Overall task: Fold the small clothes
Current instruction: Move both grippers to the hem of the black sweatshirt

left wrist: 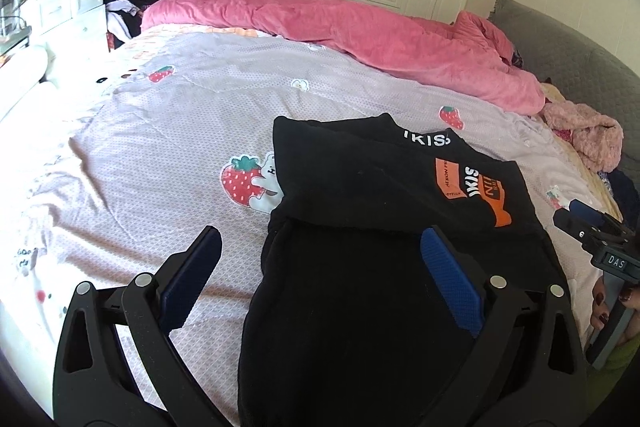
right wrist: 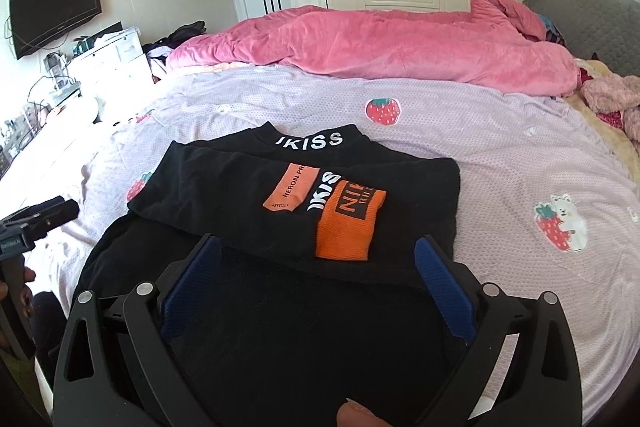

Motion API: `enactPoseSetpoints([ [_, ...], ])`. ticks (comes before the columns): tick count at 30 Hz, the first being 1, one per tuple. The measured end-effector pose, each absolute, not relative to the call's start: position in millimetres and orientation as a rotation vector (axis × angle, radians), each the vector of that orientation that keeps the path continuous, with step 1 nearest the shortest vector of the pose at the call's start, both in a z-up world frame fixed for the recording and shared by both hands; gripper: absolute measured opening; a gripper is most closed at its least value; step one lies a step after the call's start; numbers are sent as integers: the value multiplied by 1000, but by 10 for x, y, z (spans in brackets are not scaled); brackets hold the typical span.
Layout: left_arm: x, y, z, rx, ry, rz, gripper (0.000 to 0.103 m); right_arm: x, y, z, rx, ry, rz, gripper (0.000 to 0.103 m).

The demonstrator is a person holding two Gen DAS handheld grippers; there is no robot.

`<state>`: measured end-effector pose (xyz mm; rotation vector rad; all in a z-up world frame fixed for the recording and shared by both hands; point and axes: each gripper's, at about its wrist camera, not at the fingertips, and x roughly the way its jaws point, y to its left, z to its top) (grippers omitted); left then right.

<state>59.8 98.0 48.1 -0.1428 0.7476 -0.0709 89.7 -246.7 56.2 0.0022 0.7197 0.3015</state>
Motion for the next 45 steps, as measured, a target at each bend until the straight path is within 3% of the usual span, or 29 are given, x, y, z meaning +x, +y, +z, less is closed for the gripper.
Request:
enactPoseSetpoints([
  [18,40,1402,451,-178,750,20,94,437,-2680,601,-20,712,299,97],
  [45,-453,1348,-140,-184,927,-13,94,-239,-3000,2,-56,889,317,97],
])
